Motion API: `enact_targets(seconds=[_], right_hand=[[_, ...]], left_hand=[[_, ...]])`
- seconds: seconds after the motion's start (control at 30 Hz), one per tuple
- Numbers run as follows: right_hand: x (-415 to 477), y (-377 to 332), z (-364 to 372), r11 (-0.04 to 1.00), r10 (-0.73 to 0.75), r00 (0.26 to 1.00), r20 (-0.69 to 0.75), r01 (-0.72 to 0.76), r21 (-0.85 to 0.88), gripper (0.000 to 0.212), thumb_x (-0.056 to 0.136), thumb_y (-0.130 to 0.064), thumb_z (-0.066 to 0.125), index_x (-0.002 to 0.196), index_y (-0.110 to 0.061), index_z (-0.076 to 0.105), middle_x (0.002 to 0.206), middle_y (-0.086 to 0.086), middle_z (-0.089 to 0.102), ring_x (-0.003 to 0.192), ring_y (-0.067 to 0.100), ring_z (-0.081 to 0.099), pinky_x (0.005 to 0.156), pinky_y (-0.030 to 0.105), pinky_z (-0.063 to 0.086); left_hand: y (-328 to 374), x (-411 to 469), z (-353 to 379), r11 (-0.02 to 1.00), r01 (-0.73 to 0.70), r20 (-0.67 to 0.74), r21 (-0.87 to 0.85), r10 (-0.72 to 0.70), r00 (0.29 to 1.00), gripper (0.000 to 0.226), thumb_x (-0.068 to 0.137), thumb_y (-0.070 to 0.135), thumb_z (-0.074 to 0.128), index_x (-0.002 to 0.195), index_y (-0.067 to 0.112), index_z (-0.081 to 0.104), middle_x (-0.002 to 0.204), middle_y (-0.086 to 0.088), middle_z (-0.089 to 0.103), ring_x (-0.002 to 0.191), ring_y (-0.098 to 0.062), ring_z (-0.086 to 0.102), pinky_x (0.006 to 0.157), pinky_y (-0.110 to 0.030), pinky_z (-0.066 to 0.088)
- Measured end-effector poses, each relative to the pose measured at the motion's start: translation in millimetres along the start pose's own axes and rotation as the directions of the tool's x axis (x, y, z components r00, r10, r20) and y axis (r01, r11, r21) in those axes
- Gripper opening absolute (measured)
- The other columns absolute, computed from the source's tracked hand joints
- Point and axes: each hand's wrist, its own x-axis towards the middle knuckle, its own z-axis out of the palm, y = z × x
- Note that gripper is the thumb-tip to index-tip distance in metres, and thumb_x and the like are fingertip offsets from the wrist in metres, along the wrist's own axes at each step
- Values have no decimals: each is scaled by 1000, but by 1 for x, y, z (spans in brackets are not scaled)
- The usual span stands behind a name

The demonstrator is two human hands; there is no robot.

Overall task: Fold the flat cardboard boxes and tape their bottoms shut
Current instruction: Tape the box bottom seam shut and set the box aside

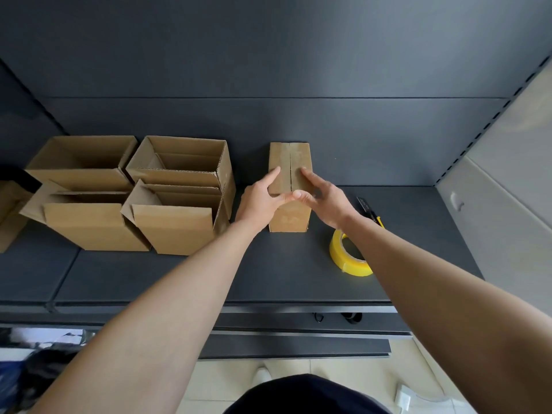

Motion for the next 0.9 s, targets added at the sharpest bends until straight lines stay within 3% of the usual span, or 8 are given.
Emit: enact_targets(seconds=[0.17, 0.33, 0.53, 0.63, 0.73, 0.83, 0.9], right_hand=[[0, 3, 4, 997, -27, 998, -55, 23, -67, 82, 80, -49, 68, 150, -34, 26, 129, 2, 47, 106, 20, 56, 96, 31, 47], [0, 6, 8, 983, -80, 990, -114, 59, -176, 77, 87, -30, 69, 150, -32, 26, 122, 7, 50, 98, 23, 56, 93, 37, 48], [-1, 11, 11, 974, -41, 998, -48, 30, -224, 91, 86, 7, 56, 150, -43, 15, 130, 2, 41, 108, 23, 52, 93, 34, 49], [2, 8, 8, 992, -10, 996, -84, 0, -126, 86, 83, 13, 47, 147, -41, 28, 130, 0, 44, 112, 20, 52, 92, 28, 48], [3, -6, 2, 999, 19, 984, -179, -12, 38, 64, 87, 9, 36, 137, -28, 51, 130, 4, 48, 120, 22, 52, 99, 26, 44], [5, -23, -7, 1000, 11, 974, -226, -6, 22, 46, 94, -1, 33, 124, -15, 64, 134, 7, 49, 124, 22, 47, 96, 18, 35], [10, -32, -11, 1000, -3, 964, -265, 3, 0, 39, 95, -7, 35, 117, -11, 67, 135, 7, 50, 125, 22, 46, 99, 21, 35]], left_hand=[[-11, 1, 2, 999, 11, 49, 41, -13, 999, 81, 82, 39, 71, 149, 33, 27, 142, -3, 49, 129, -24, 45, 105, -37, 42], [-12, -1, 3, 999, -5, 20, 36, 4, 1000, 82, 80, 32, 75, 148, 34, 29, 136, -2, 53, 124, -23, 48, 104, -38, 43], [-21, -8, 1, 995, -57, 105, 83, 48, 993, 88, 87, 9, 67, 148, 45, 14, 147, 0, 39, 129, -23, 45, 105, -38, 43], [-19, -8, 2, 999, -35, 114, -24, 37, 993, 81, 86, 17, 64, 146, 45, 18, 152, 9, 30, 133, -16, 37, 99, -26, 40], [-10, -4, 2, 994, -28, 47, -104, 33, 998, 67, 87, 34, 66, 144, 36, 33, 150, 7, 34, 135, -14, 34, 101, -24, 32], [-9, -2, -3, 996, -47, 62, -77, 52, 997, 58, 89, 24, 65, 142, 31, 41, 150, 2, 37, 136, -19, 35, 104, -27, 32], [-9, -3, -7, 997, -49, 64, -53, 53, 997, 57, 90, 14, 64, 141, 30, 44, 151, -1, 35, 139, -22, 33, 110, -33, 31]])
